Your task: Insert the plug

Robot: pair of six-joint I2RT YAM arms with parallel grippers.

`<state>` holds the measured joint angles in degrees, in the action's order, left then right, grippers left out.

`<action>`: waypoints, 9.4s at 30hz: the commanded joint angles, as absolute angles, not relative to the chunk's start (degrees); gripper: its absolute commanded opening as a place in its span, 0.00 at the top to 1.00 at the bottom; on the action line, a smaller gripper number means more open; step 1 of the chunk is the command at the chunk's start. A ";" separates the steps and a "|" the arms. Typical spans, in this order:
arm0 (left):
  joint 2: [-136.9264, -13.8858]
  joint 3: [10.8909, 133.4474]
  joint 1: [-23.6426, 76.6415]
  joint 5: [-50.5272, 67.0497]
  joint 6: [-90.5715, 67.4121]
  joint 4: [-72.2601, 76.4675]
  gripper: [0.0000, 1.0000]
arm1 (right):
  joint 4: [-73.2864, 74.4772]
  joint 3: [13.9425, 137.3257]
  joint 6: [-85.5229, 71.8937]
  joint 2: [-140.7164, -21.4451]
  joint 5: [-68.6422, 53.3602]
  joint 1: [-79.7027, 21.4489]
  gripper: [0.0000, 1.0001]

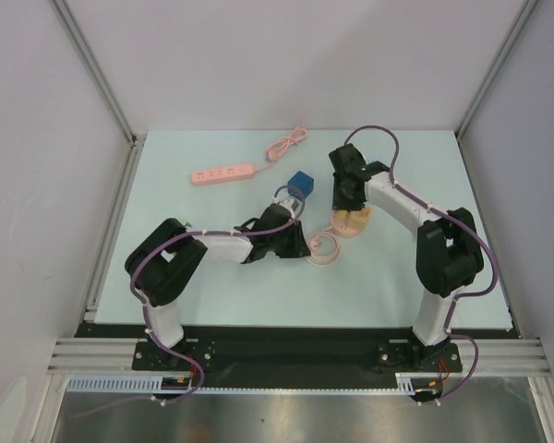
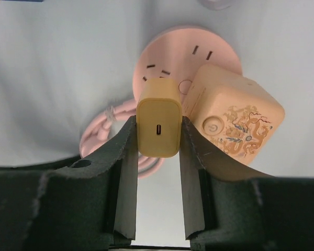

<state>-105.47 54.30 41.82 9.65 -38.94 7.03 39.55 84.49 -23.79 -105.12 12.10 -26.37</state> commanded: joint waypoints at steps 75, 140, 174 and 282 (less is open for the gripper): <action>-60.91 49.39 45.44 -8.79 -27.42 -21.80 0.25 | 40.61 80.86 -34.10 -108.19 20.65 -25.49 1.00; -63.19 49.39 45.35 -7.21 -27.33 -20.83 0.23 | 37.00 80.25 -35.42 -104.85 23.82 -27.07 1.00; -62.05 49.75 45.44 -7.47 -27.33 -21.27 0.23 | 29.88 65.21 -40.70 -111.27 15.82 -27.86 1.00; -63.36 54.04 19.69 21.69 -54.61 -9.31 0.20 | -60.79 52.57 -36.46 -100.82 -11.22 -48.44 1.00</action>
<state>-63.00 47.51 18.65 12.51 -67.02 -14.90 -53.06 55.90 -31.09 -104.75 -0.86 -52.36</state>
